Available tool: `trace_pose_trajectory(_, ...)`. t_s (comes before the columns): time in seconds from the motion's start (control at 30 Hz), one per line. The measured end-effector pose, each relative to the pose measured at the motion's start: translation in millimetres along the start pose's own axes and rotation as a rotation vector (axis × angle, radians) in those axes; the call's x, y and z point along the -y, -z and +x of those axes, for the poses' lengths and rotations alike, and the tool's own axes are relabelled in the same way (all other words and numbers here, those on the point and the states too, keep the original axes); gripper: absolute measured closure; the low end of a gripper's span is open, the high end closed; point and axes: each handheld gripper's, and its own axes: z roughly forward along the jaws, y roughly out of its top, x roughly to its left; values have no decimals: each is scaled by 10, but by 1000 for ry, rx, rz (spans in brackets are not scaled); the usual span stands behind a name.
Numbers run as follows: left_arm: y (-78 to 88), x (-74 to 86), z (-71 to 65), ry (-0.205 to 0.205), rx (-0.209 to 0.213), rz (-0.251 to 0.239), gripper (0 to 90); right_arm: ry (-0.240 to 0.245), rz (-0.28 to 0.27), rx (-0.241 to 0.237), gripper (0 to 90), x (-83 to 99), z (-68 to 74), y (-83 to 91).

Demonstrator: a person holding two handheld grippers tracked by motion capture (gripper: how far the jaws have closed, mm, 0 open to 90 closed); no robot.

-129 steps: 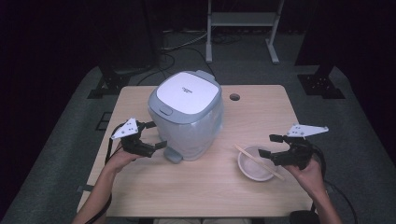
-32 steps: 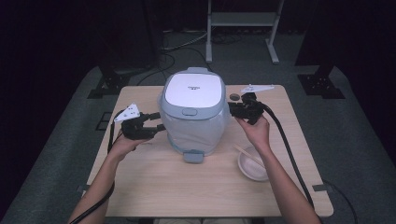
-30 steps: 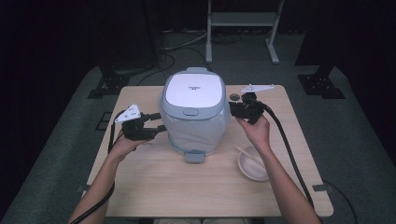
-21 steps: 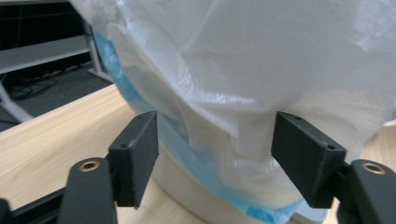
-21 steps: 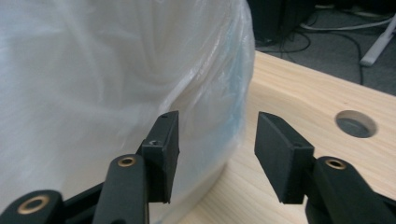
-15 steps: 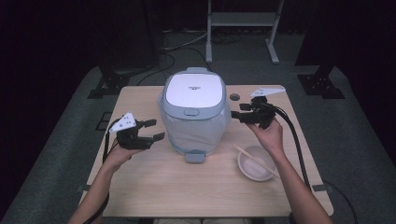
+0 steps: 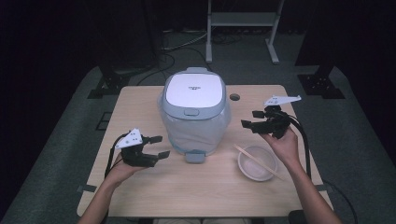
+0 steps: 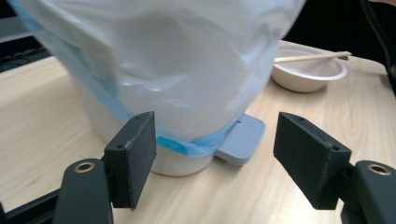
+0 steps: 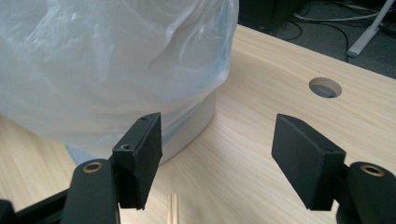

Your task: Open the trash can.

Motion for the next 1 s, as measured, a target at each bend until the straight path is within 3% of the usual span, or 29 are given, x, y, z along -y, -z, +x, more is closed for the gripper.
trace_pose_trajectory(0.33,-179,23,-195,2,59,29,267,6,15,6,282,147,-7,196)
trace_pose_trajectory(0.67,-365,38,-353,-27,118,63,280,-12,23,12,282,316,-51,346)
trace_pose_trajectory(0.7,-391,38,-372,-34,127,59,336,-14,23,13,281,348,-55,366)
trace_pose_trajectory(1.0,-522,68,-415,-41,145,78,447,-13,15,13,279,414,-49,437)
